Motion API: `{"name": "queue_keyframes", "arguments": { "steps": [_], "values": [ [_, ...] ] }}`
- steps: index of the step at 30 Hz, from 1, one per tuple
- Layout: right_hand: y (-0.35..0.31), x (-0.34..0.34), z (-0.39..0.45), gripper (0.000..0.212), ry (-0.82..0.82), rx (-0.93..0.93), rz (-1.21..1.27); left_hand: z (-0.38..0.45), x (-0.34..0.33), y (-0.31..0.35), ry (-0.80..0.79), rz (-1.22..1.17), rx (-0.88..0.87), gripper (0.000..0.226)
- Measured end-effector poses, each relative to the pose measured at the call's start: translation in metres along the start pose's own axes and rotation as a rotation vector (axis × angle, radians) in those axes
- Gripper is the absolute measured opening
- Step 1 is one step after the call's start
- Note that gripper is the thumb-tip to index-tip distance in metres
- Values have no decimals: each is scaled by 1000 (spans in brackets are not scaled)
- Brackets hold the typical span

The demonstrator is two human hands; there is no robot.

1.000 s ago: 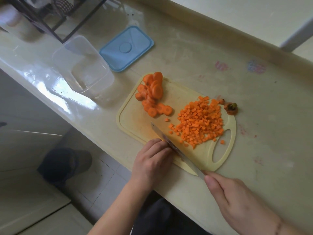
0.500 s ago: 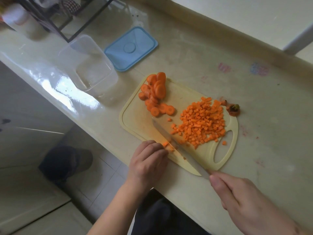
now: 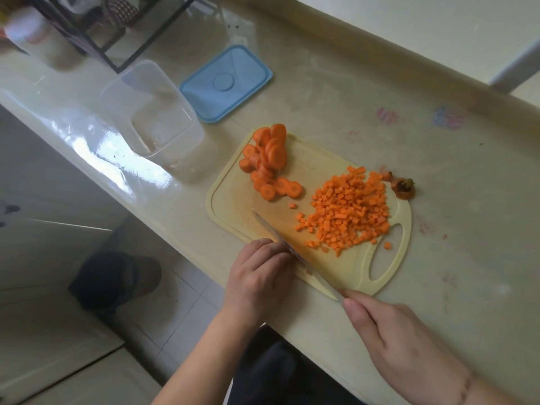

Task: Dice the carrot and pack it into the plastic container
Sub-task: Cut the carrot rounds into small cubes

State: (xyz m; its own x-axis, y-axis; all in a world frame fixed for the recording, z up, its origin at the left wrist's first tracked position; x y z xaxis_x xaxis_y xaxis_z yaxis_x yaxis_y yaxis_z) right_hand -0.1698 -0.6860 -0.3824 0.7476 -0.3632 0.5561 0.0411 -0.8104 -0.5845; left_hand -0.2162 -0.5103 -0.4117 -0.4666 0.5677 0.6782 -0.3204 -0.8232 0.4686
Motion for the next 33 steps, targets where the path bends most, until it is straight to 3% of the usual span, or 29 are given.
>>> {"name": "queue_keyframes", "arguments": {
  "steps": [3, 6, 11, 16, 18, 21, 23, 25, 28, 30, 32, 33],
  "values": [
    [0, 12, 2, 30, -16, 5, 78, -2, -2, 5, -22, 1, -34, 24],
    [11, 24, 3, 44, 14, -11, 144, 0, -8, 7, -53, -2, -54, 16],
    [17, 36, 3, 48, 59, -53, 207, 17, -31, 11, -137, -58, -104, 7],
    [11, 53, -9, 32, 105, -58, 230, 44, -49, 6, -137, -116, -84, 9],
    [15, 59, -12, 35, 147, -61, 205, 51, -50, 8, -120, -113, -81, 7],
    [22, 66, -15, 64, 218, -19, 96, 50, -42, 11, -94, -156, -92, 12],
    [26, 70, -17, 69, 281, 18, -48, 41, -27, 11, -54, -165, -56, 12],
    [25, 77, -21, 78, 394, 61, -190, 35, -2, 3, 50, -112, 65, 28],
    [26, 77, -17, 71, 470, 70, -433, 46, 29, 4, 144, -49, 151, 30],
    [20, 75, -15, 65, 475, 85, -560, 66, 30, 18, 65, -46, 91, 18],
    [16, 75, -18, 65, 526, 135, -639, 80, 15, 28, -141, -6, 71, 6],
    [15, 74, -19, 65, 535, 149, -656, 85, 6, 31, -251, 35, 74, 12]
  ]
}}
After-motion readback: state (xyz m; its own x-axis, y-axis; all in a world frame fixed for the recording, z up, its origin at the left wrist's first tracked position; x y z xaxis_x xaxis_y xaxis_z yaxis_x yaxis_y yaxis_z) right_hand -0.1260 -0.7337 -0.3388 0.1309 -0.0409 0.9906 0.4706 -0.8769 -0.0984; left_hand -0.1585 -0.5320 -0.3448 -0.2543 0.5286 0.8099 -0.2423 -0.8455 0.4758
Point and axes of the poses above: each hand's wrist, its own z-axis towards the middle knuckle, its own x-axis out of the back of the hand, y = z × x, the point moved 9 cm from there along z, towards the middle knuckle, and after that the axes turned 12 degrees about -x, right-handed, at the moved point
